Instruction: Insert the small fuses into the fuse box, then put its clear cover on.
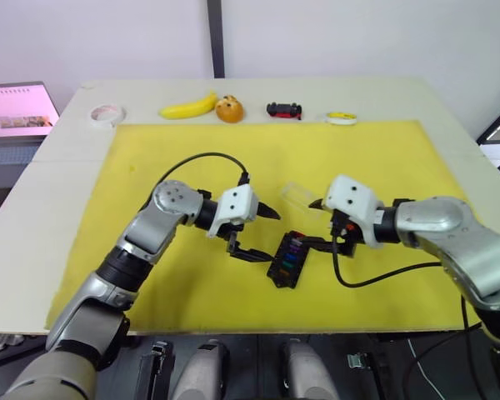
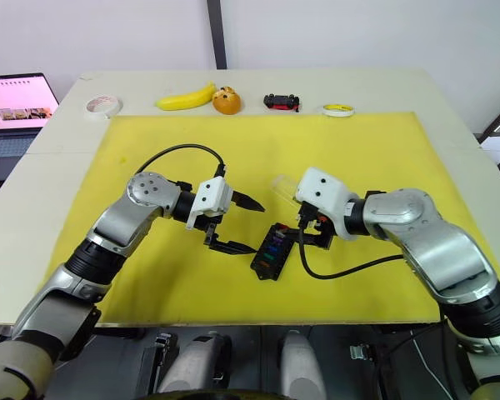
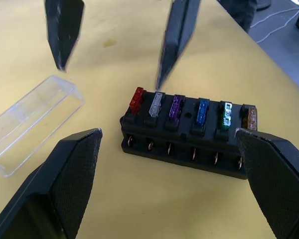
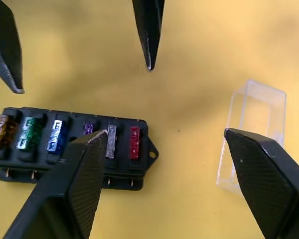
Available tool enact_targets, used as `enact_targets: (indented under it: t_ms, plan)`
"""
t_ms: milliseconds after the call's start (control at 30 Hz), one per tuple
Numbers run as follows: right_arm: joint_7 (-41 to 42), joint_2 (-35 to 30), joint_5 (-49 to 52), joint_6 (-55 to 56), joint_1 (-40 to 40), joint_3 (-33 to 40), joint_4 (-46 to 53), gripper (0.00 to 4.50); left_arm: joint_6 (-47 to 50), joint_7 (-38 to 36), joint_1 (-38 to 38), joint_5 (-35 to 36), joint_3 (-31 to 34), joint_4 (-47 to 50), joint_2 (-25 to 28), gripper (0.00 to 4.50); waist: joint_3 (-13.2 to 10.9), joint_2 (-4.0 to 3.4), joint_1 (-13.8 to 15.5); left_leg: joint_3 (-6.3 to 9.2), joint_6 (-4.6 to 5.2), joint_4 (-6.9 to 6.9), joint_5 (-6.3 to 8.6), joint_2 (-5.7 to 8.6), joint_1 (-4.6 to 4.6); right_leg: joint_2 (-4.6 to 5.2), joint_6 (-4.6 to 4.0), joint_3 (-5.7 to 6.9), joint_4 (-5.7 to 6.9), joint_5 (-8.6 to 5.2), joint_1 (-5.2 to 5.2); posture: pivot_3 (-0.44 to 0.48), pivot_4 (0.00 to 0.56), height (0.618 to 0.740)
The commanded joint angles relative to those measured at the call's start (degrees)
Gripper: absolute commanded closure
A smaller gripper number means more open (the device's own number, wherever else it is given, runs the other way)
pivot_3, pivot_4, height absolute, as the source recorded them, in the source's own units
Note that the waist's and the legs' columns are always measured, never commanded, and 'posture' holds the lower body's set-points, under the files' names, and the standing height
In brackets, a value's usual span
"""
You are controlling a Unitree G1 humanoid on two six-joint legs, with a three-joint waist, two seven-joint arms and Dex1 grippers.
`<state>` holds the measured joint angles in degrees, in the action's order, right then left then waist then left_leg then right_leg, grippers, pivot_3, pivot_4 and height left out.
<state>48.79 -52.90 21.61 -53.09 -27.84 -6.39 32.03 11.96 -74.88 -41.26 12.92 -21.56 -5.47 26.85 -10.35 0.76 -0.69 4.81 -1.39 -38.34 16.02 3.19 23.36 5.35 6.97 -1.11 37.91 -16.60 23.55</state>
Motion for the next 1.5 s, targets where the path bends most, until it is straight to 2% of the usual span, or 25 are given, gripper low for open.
enact_targets:
  t_ms: [33,167,200,267,400,433,500,833,1100,1500]
  plan:
    - [0.62,1.87,4.57,1.39,1.03,6.43,2.26,0.48,-0.06,-0.36,-0.55,0.44,1.09,1.86,0.01,0.0,0.01,0.02,-0.02,-0.01,0.0,0.0,0.0,0.0,0.0,0.0,0.0,-0.01,0.0,0.0,0.01,0.0,0.15,0.74]
    - [1.59,6.85,8.6,6.26,7.31,9.81,2.23,0.48,0.03,-0.38,-0.49,0.68,1.27,1.87,-0.09,0.0,0.04,0.06,0.02,0.02,0.02,0.0,0.01,-0.01,-0.01,-0.02,0.0,0.01,0.02,0.0,-0.02,0.0,0.15,0.74]
    - [0.65,9.09,9.13,7.44,8.92,10.17,1.53,0.75,0.0,-0.33,-0.36,0.71,1.28,1.93,-0.12,0.0,0.04,0.06,0.03,0.01,0.03,0.0,0.01,-0.01,-0.01,-0.01,0.0,0.0,0.02,0.0,-0.02,0.0,0.15,0.74]
    - [-0.72,12.7,9.57,9.92,10.98,10.66,-0.34,1.36,-0.07,-0.26,-0.08,0.71,1.26,2.04,-0.13,0.0,0.04,0.06,-0.06,-0.03,0.03,-0.02,0.01,0.01,-0.01,0.01,0.0,-0.04,0.05,0.0,-0.01,0.0,0.15,0.74]
    - [-0.93,16.23,9.87,13.53,13.72,11.08,-4.14,3.23,-0.02,0.0,0.4,0.7,1.28,2.46,-0.11,0.0,0.04,0.04,-0.06,-0.03,0.02,-0.04,0.01,0.01,-0.08,-0.02,0.0,-0.07,0.14,0.0,-0.02,0.0,0.15,0.74]
    - [-0.77,16.55,9.79,14.16,14.3,10.9,-4.73,3.84,0.09,0.14,0.5,0.68,1.28,2.61,-0.13,0.0,0.05,0.04,-0.06,-0.02,0.02,-0.03,0.01,0.01,-0.08,-0.02,0.0,-0.07,0.14,0.0,-0.02,0.0,0.15,0.74]
    - [-0.35,16.56,9.49,15.2,15.23,10.15,-5.28,4.47,0.27,0.33,0.67,0.69,1.31,2.9,-0.1,0.0,0.04,0.04,-0.06,-0.02,0.02,-0.03,0.01,0.01,-0.08,-0.02,0.0,-0.07,0.14,0.0,-0.02,0.0,0.15,0.74]
    - [-1.54,15.92,7.68,16.95,16.51,8.3,-7.88,4.47,0.72,0.58,1.52,0.48,1.36,4.25,0.49,0.0,0.05,0.04,-0.07,-0.02,0.01,-0.03,0.01,0.01,-0.09,-0.03,0.0,-0.08,0.14,0.0,-0.02,0.0,0.15,0.74]
    - [-2.5,12.76,2.43,16.15,17.14,4.2,-9.9,4.47,0.65,0.56,1.01,0.24,1.4,3.94,0.49,0.0,0.06,0.04,-0.05,-0.02,0.02,-0.03,0.01,0.01,-0.11,-0.03,0.0,-0.07,0.14,0.0,-0.05,0.0,0.15,0.74]
    - [-3.71,13.86,6.41,14.49,16.56,6.78,-6.75,4.47,0.48,0.62,1.28,0.16,1.44,3.97,0.59,0.0,0.08,0.04,-0.04,-0.01,0.03,-0.03,0.02,0.01,-0.18,-0.03,0.0,-0.07,0.14,0.0,-0.12,0.0,0.15,0.74]
